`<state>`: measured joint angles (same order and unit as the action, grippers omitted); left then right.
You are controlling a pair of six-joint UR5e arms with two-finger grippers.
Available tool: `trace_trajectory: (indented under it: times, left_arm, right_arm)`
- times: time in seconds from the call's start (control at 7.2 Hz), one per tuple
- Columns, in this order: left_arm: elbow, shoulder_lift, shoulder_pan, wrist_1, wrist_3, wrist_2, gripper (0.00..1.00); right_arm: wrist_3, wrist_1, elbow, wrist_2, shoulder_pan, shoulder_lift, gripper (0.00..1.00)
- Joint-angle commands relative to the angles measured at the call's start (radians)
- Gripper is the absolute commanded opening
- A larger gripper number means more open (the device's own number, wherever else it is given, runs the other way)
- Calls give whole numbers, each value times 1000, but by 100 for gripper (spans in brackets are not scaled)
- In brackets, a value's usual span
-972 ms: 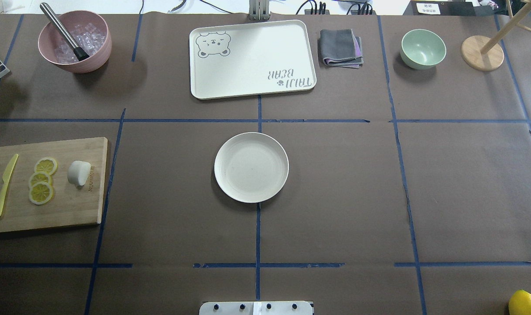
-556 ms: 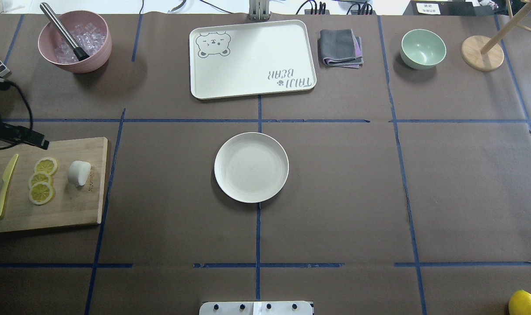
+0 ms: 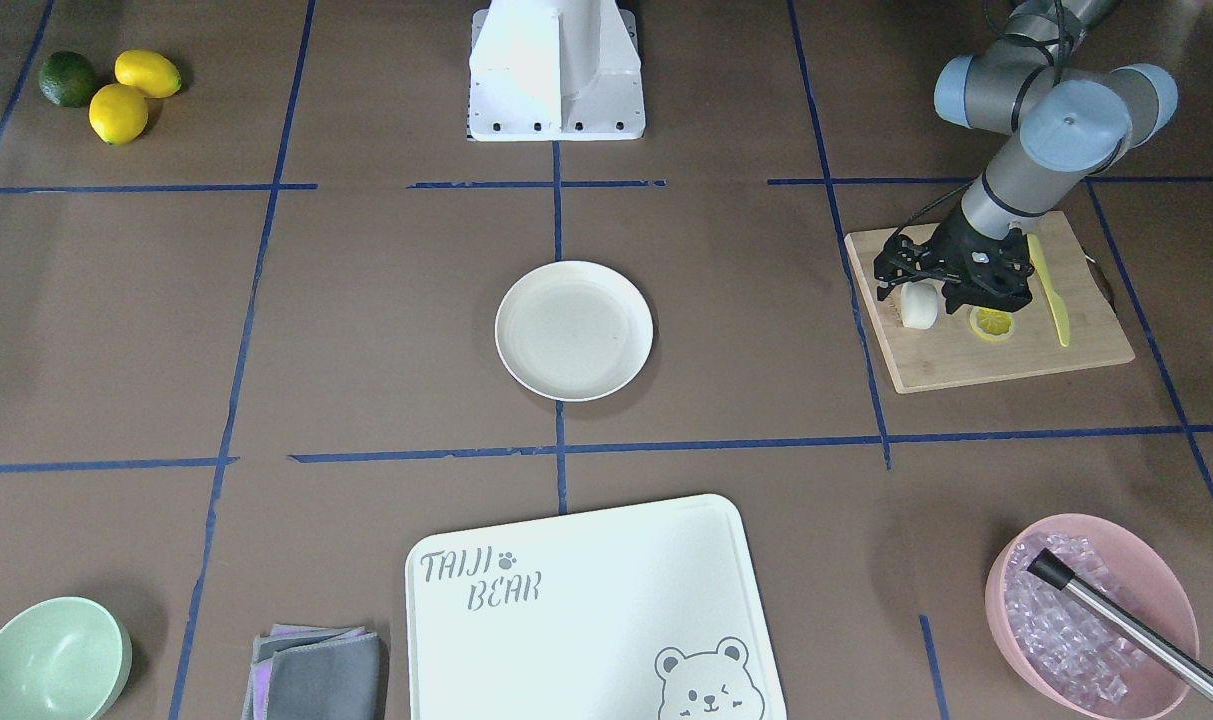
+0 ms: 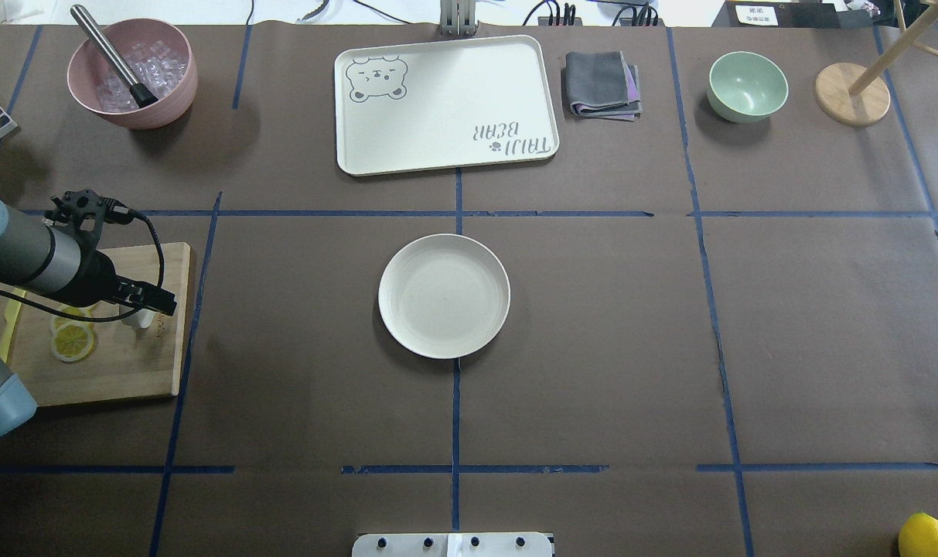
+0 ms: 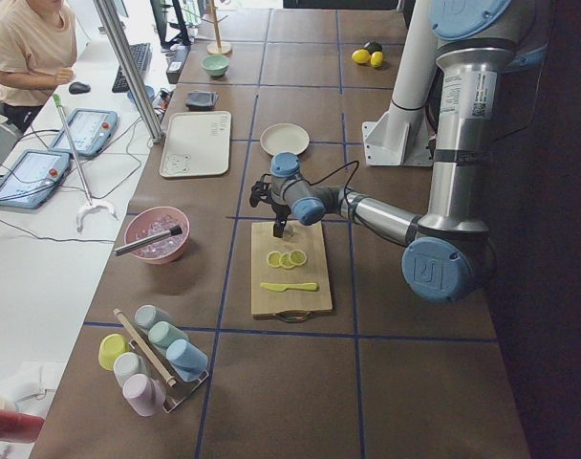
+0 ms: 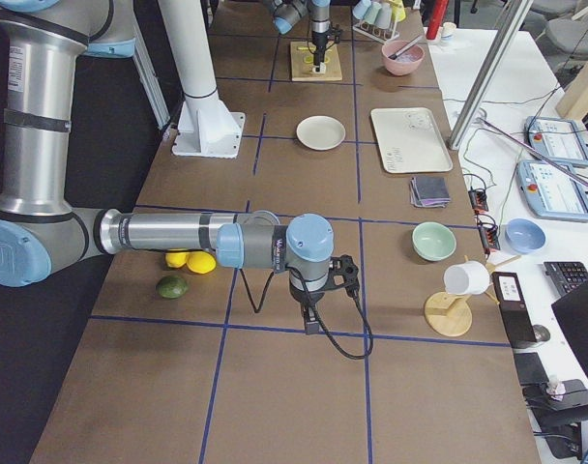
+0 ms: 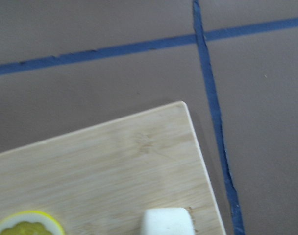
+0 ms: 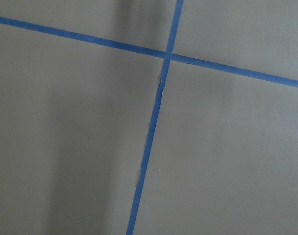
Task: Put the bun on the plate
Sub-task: 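Lower the left gripper onto the white bun and grasp it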
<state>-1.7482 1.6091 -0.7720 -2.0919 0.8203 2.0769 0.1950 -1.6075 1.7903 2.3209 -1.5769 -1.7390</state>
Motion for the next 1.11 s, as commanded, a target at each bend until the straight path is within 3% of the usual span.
trace_trajectory:
  times: [0.0, 0.14, 0.69, 0.97]
  left_arm:
    - [7, -2, 11, 4, 2, -20, 78]
    - [4, -6, 11, 4, 0, -20, 31]
    - [-20, 21, -6, 27, 9, -20, 28]
    - [-25, 241, -7, 262, 116, -21, 29]
  right_arm:
    - [0, 0, 0, 0, 0, -1, 100]
    - [0, 0, 0, 0, 0, -1, 100]
    - [0, 0, 1, 3, 0, -1, 100]
    - [0, 0, 1, 3, 0, -2, 100]
